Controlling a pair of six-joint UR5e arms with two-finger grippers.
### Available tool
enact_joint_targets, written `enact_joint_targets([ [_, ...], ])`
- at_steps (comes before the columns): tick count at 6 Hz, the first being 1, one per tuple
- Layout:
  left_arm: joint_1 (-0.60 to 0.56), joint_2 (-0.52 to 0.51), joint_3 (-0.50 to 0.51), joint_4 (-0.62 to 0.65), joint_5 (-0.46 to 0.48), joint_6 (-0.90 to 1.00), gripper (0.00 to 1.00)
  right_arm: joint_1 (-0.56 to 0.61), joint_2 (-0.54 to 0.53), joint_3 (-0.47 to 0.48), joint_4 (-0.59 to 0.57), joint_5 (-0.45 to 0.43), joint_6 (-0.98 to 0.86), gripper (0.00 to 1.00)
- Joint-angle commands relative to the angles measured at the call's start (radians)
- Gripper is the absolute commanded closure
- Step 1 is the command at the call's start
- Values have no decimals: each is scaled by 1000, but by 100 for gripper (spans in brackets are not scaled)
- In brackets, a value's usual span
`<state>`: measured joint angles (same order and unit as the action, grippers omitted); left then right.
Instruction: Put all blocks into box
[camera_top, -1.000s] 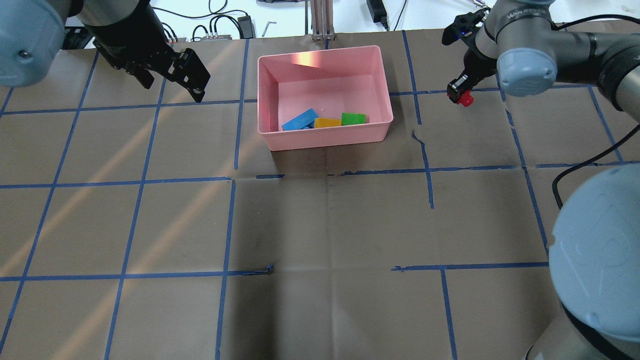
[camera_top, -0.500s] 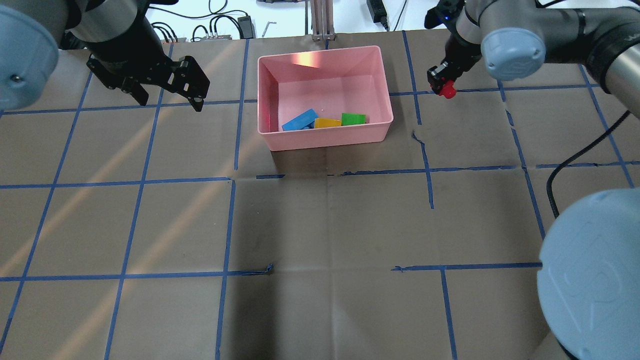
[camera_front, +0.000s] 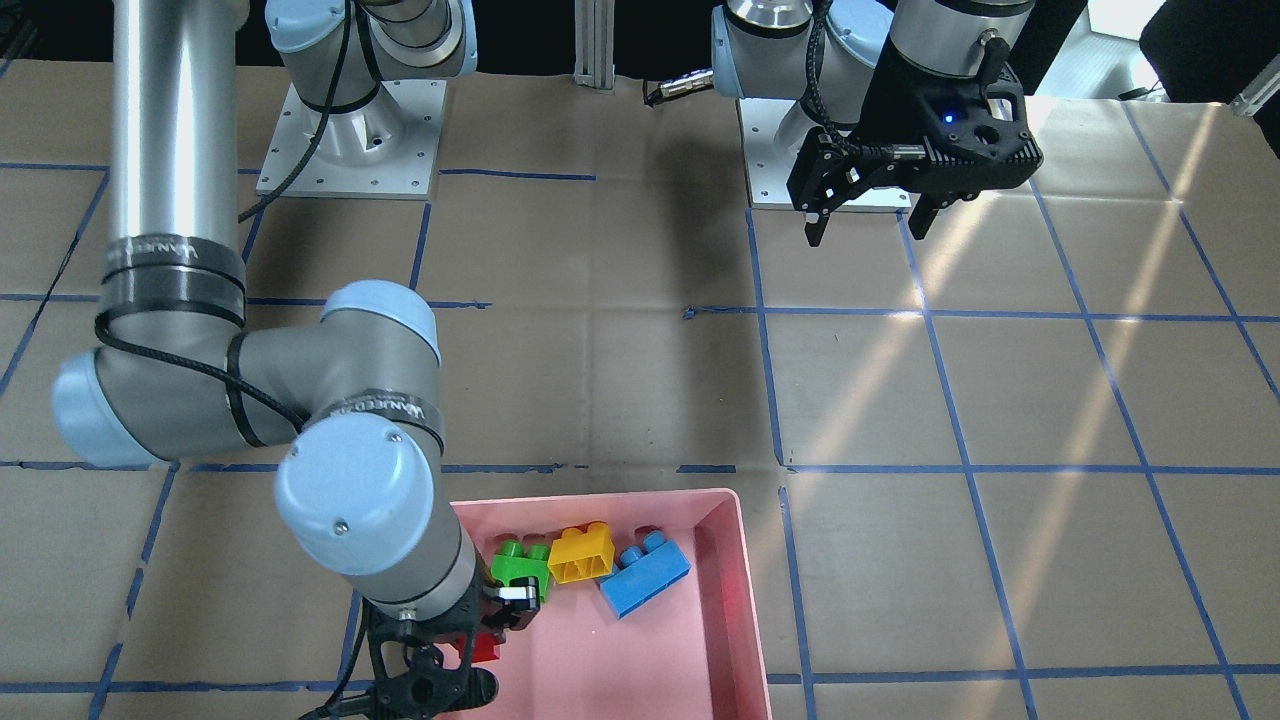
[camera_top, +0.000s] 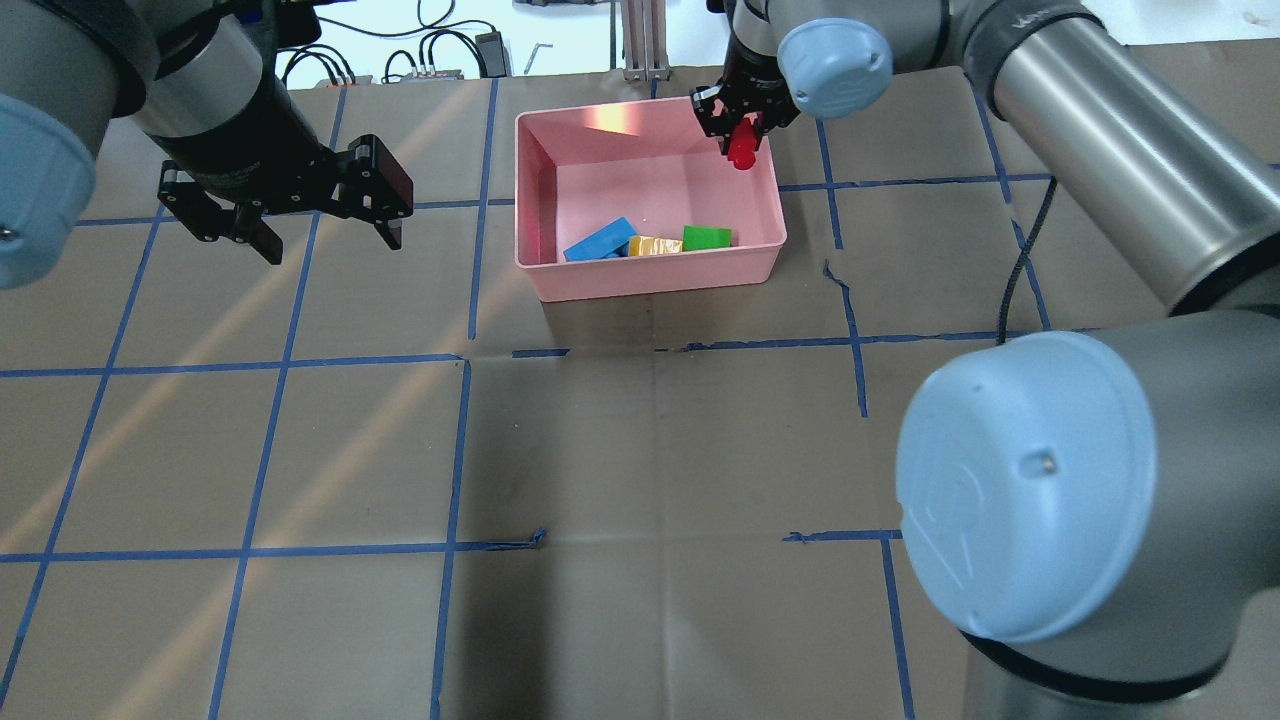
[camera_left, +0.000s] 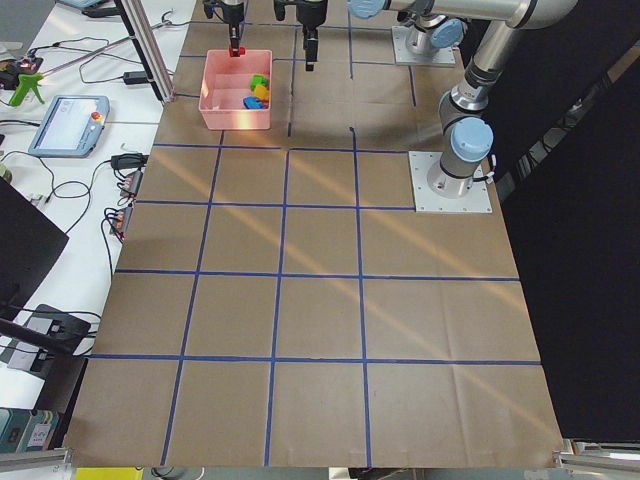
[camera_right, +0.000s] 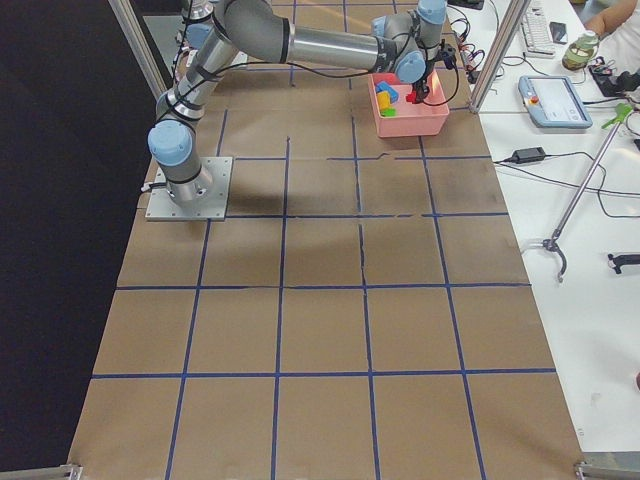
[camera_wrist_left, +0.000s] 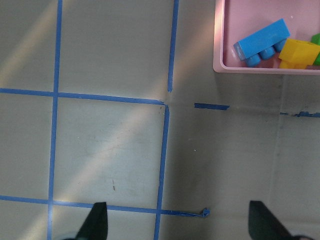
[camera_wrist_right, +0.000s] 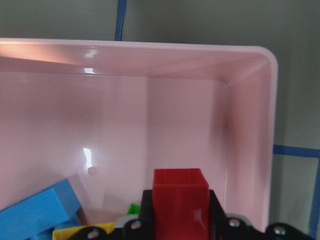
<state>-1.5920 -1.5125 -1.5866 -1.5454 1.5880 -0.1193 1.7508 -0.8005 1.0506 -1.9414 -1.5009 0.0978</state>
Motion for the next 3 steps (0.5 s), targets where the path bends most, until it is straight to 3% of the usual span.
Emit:
enact_joint_targets([
  [1,0,-5,-1,10,1,0,1,13,69,-26,-2,2,55,60],
  [2,1,-5,-1,10,1,1,1,13,67,-18,-8,-8,56,12],
  [3,3,-5,-1,10,1,0,1,12,44,-24,4,-12,56,1],
])
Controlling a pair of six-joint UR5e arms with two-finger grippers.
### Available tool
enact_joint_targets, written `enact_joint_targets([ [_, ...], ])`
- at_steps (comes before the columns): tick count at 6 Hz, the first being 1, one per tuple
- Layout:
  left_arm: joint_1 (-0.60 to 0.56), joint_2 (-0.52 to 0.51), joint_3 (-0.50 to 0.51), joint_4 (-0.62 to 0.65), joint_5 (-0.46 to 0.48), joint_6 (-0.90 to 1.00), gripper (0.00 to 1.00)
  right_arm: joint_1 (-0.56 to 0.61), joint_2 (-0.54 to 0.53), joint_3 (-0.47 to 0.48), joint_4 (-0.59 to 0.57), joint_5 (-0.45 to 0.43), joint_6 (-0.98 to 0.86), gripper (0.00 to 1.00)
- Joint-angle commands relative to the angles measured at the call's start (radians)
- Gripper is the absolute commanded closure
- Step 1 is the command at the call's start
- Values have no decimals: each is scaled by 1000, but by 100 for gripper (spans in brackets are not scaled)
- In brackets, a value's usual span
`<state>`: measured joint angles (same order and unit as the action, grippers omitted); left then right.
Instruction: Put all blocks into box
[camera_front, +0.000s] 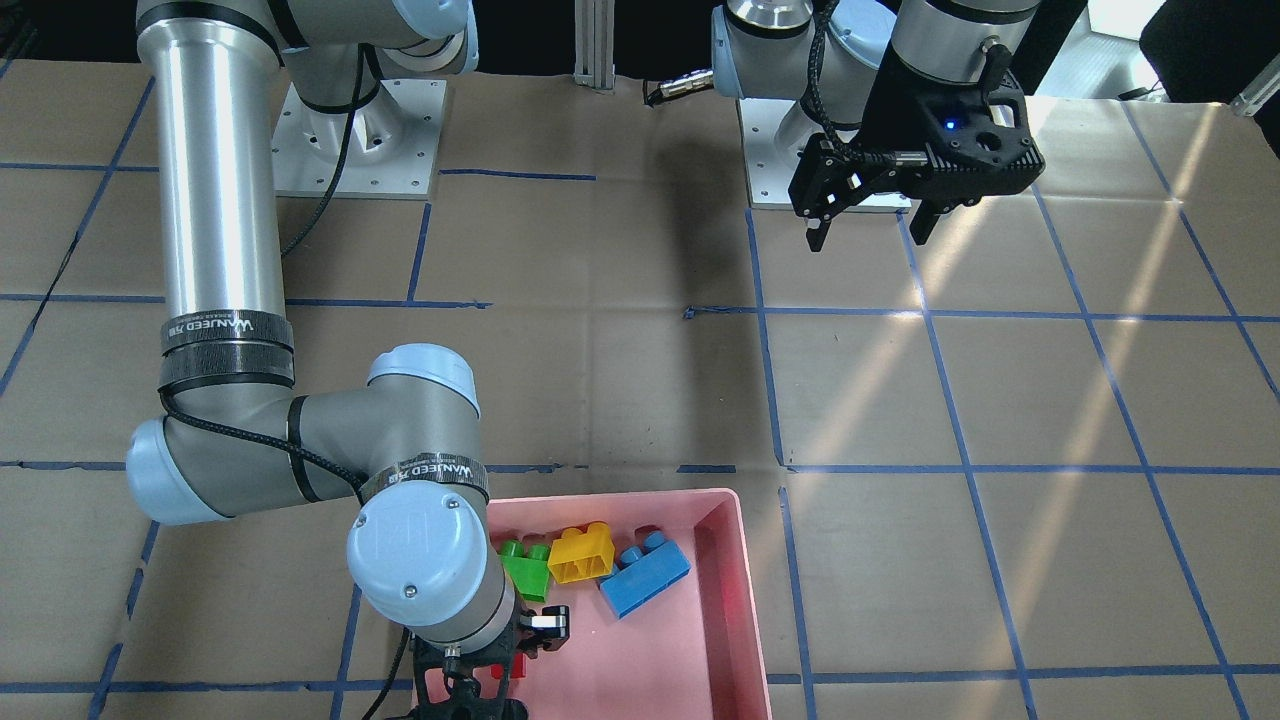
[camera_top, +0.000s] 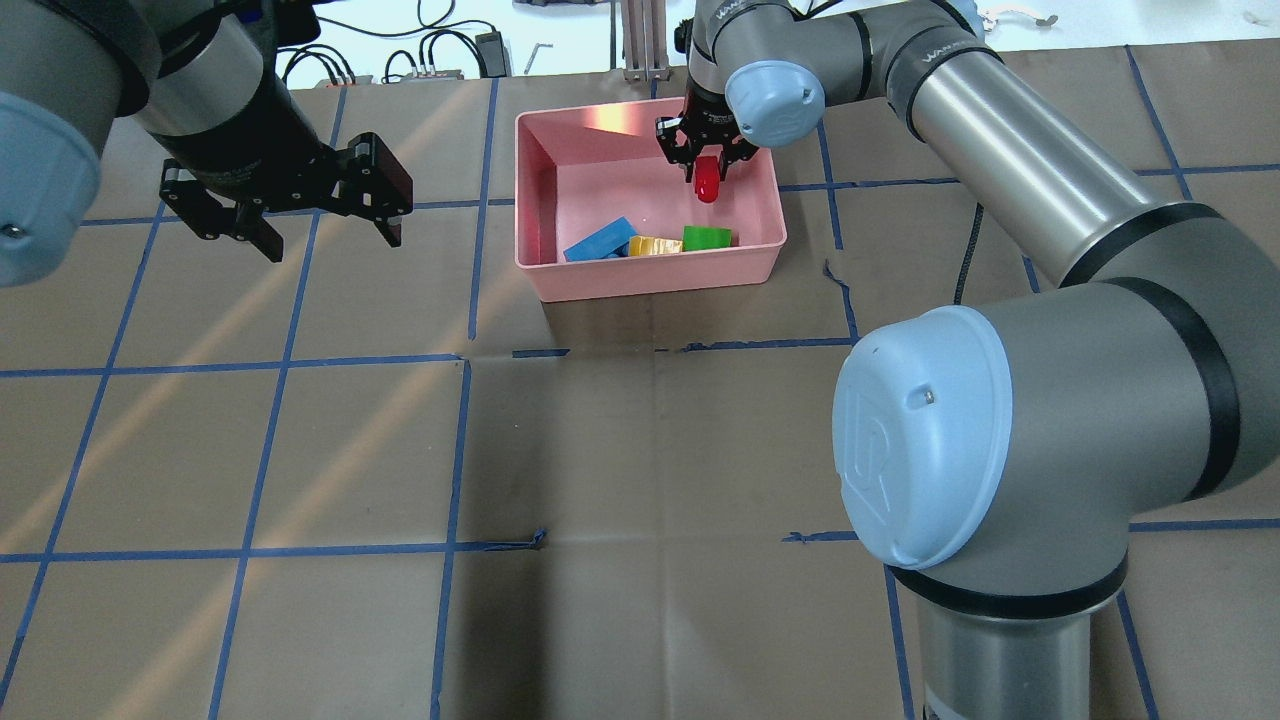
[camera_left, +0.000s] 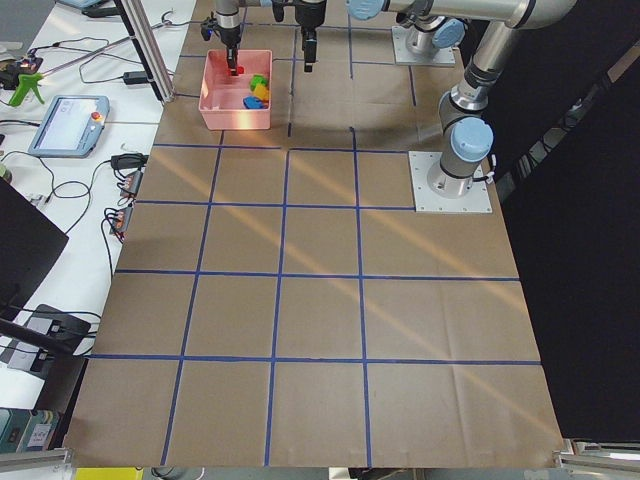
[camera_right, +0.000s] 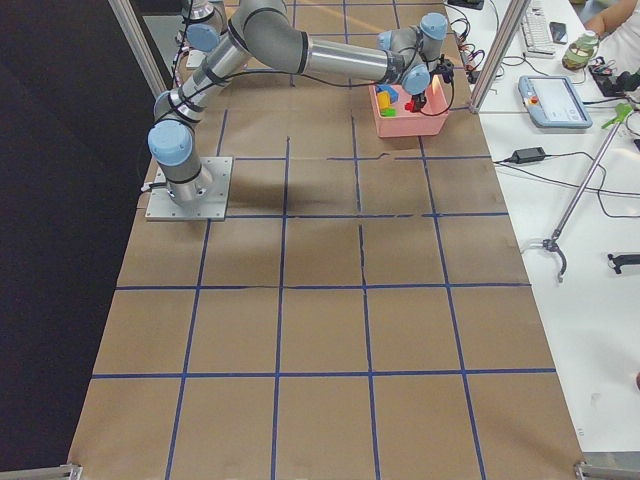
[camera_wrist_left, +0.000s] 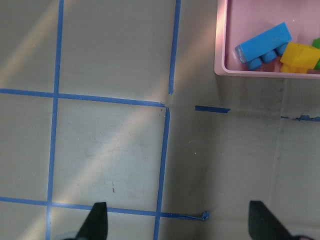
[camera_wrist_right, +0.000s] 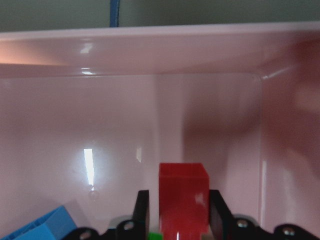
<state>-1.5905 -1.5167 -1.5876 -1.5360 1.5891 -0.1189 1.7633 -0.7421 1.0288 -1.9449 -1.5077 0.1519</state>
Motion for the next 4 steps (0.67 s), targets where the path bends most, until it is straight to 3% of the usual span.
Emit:
enact_joint_targets([
  [1,1,0,0,2,2,-1,1,-4,-58,0,58,-6,0,0],
  [3,1,1,1,2,2,-1,1,-53,-199,31,314,-9,-23,1],
  [4,1,1,1,2,2,-1,1,-92,-315,139,326,-38,-66,1],
])
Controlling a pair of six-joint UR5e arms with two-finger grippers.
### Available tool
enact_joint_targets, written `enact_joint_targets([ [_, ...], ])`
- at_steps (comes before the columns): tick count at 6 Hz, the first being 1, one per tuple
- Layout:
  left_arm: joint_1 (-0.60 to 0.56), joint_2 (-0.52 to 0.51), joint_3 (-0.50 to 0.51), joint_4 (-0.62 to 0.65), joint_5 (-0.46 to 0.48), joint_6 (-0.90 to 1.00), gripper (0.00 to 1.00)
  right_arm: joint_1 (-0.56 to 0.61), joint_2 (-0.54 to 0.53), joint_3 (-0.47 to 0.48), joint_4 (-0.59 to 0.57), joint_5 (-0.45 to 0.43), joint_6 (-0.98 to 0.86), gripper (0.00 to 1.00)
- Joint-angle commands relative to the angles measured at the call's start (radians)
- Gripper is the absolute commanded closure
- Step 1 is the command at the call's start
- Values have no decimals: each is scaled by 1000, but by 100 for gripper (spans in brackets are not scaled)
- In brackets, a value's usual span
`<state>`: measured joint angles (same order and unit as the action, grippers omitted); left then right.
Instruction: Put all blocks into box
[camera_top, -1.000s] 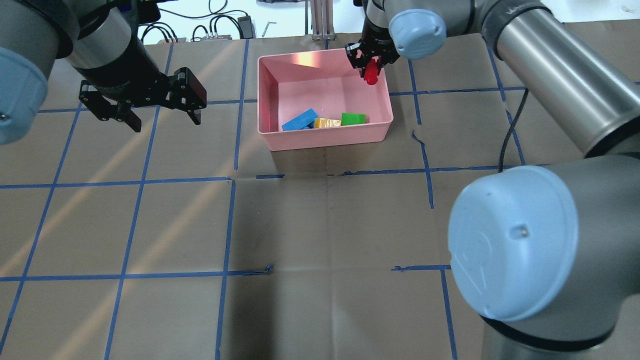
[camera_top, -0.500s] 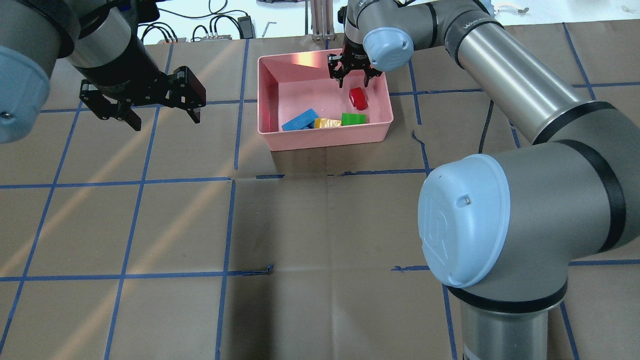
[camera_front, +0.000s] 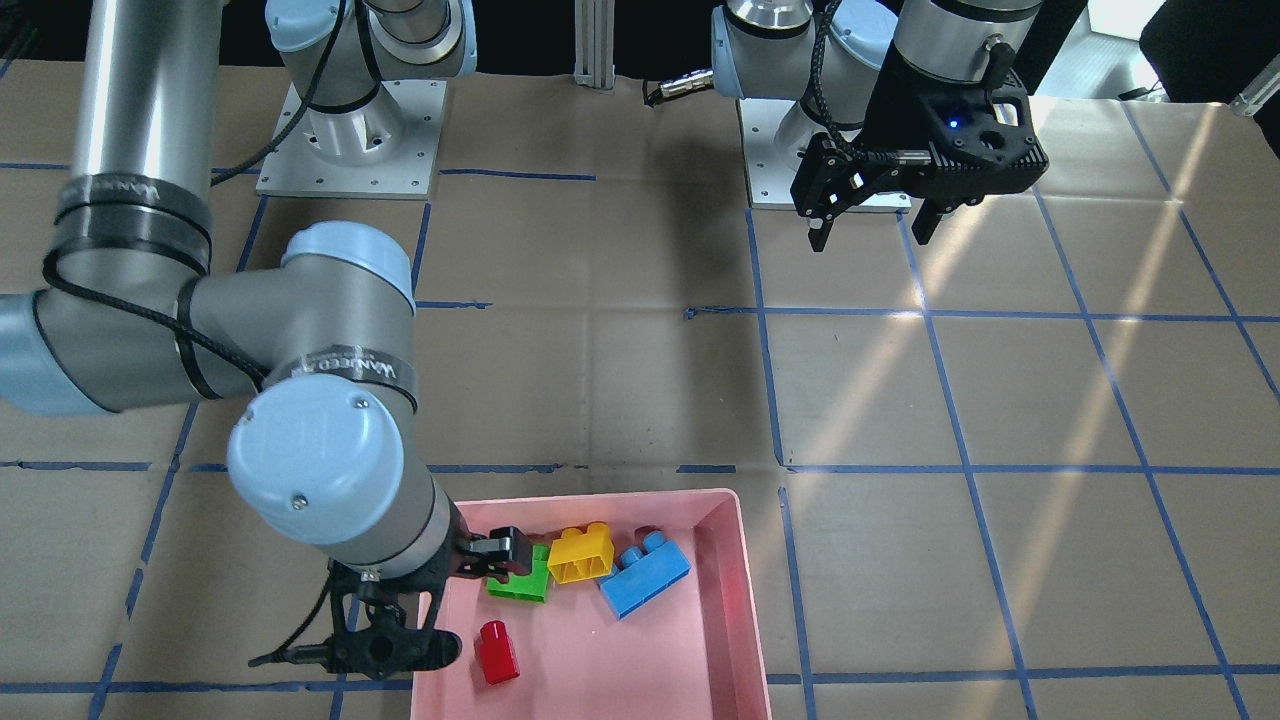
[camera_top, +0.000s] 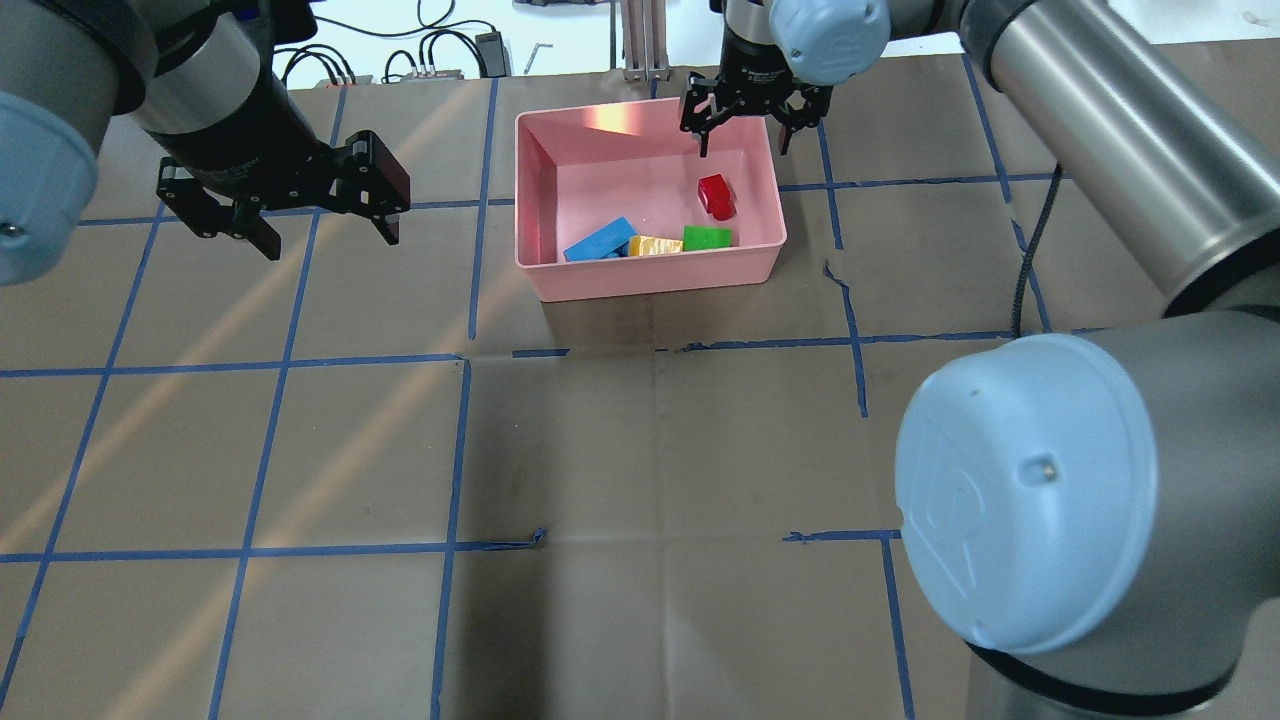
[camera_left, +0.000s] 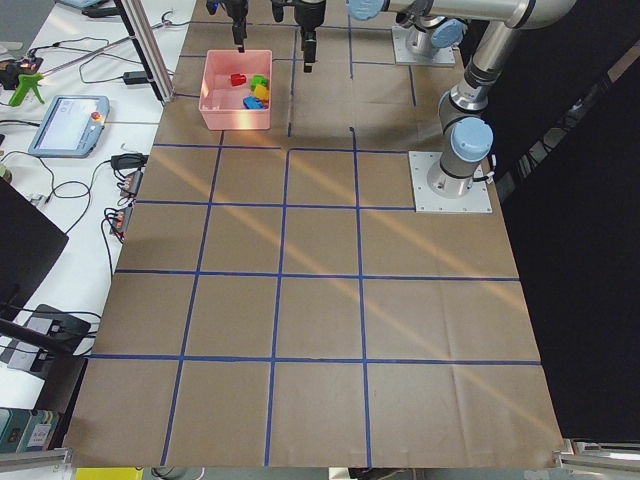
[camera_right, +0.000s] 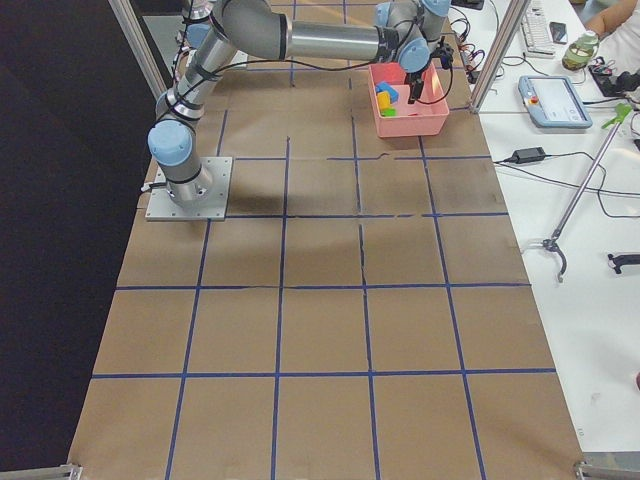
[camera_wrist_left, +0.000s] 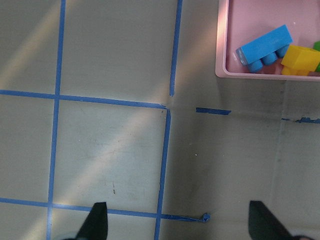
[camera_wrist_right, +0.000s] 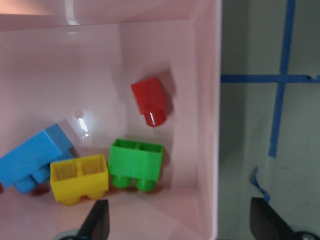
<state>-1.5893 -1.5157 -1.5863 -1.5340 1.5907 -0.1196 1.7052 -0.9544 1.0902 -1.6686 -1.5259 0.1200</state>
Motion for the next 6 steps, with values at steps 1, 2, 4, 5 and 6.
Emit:
enact_joint_targets([
  [1,0,0,0,0,0,0,1,-79,-251,243,40,-46,-92,1],
  [2,0,-1,0,0,0,0,1,-114,-403,389,38,-48,-114,1],
  [4,0,-1,0,0,0,0,1,-121,-647,624,9,-50,-125,0],
  [5,0,-1,0,0,0,0,1,-122,-685,602,35,-69,-126,0],
  [6,0,0,-1,0,0,0,1,-122,-690,600,43,-71,-126,0],
])
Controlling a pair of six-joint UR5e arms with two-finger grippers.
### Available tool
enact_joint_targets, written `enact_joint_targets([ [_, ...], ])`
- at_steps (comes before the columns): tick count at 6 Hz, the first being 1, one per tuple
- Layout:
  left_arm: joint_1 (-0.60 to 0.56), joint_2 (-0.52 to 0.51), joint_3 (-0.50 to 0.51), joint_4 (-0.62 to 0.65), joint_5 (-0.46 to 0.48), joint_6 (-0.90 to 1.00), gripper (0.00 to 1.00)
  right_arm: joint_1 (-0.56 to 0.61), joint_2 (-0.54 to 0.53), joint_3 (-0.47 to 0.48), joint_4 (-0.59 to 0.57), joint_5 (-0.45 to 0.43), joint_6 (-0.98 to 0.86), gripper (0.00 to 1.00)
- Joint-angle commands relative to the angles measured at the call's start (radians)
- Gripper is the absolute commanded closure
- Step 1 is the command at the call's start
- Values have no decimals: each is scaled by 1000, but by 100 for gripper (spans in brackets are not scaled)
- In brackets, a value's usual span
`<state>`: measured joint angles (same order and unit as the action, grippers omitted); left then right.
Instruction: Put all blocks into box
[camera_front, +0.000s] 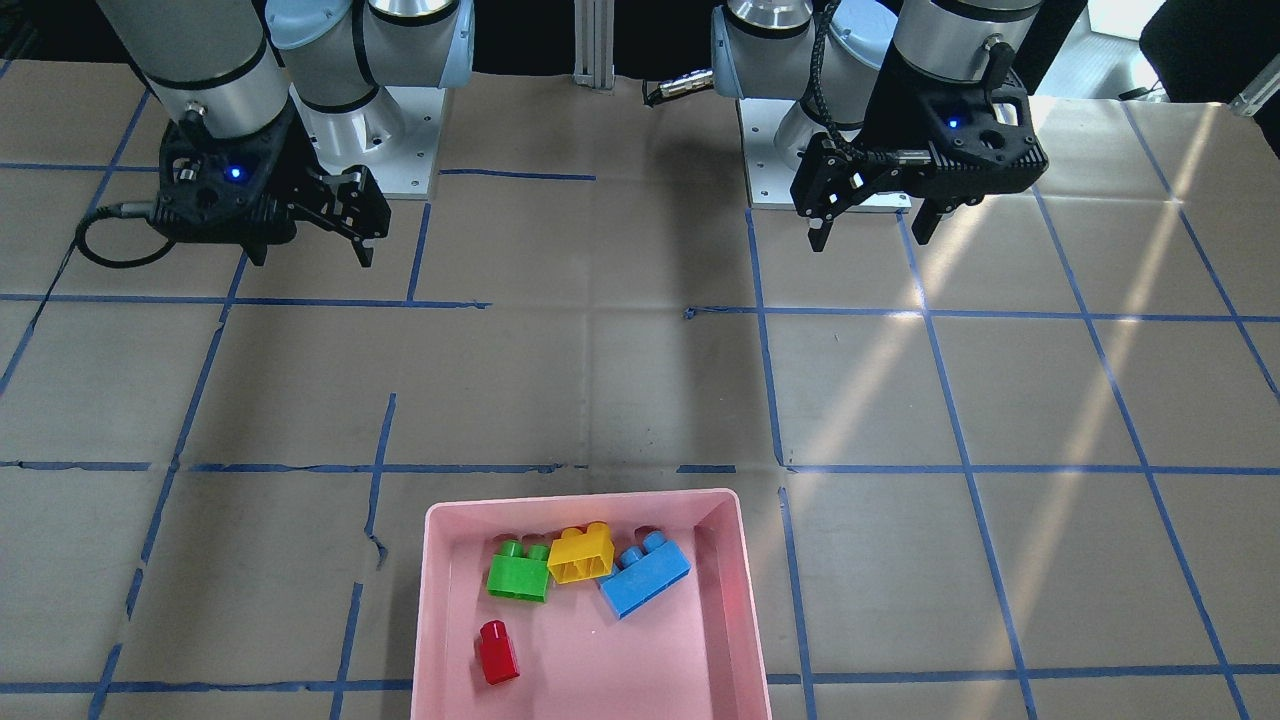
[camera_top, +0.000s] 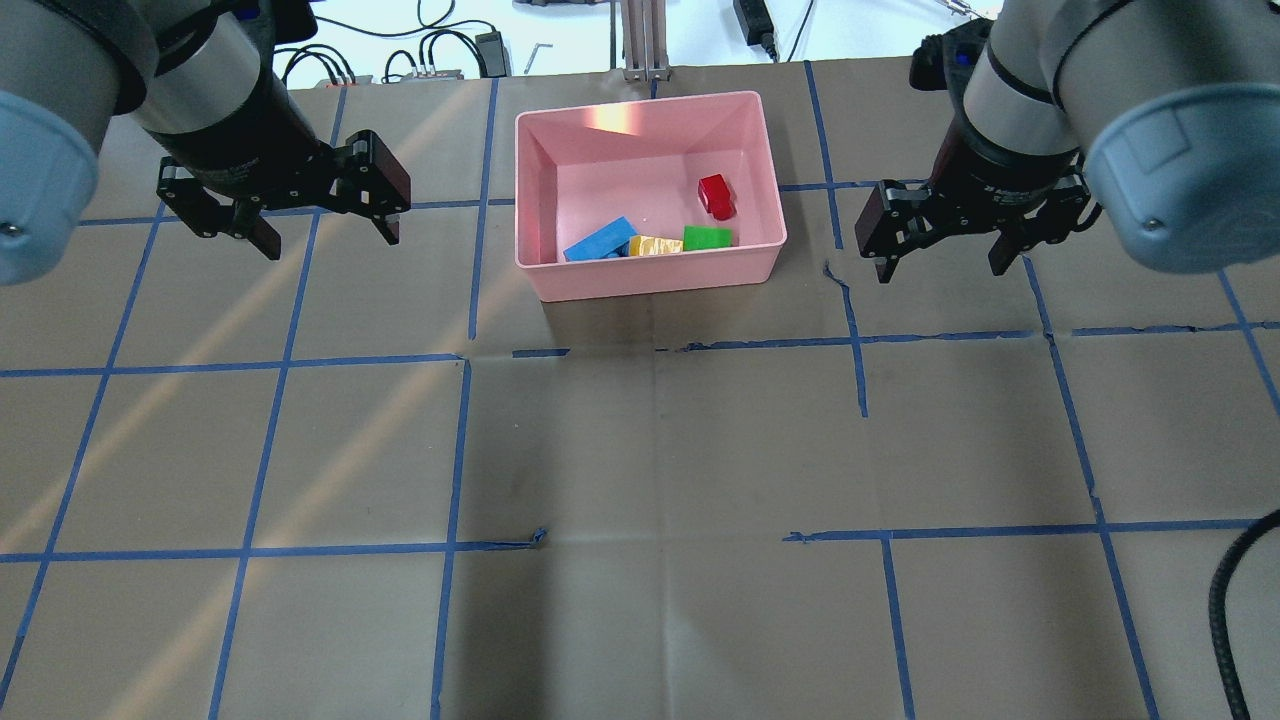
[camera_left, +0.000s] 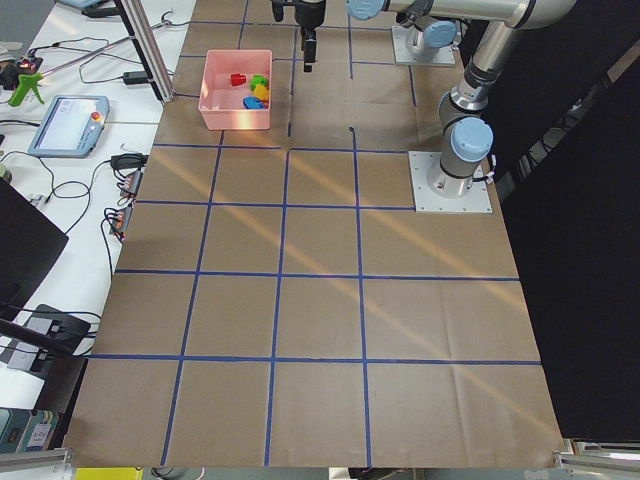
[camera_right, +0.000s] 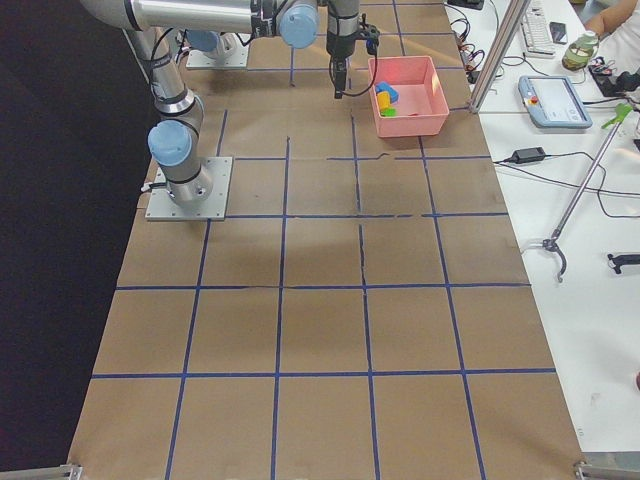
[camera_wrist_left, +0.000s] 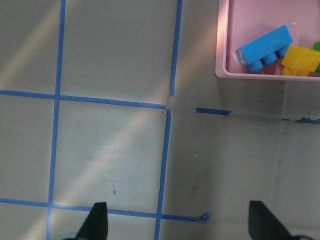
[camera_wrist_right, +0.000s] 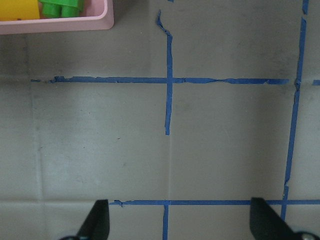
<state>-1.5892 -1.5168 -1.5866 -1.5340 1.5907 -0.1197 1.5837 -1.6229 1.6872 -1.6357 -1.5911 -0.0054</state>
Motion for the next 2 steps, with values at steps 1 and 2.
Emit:
enact_joint_targets([
  [1,0,0,0,0,0,0,1,-2,-22,5,8,-6,-1,0],
  [2,0,1,-1,0,0,0,1,-1,-22,3,5,-3,-1,0],
])
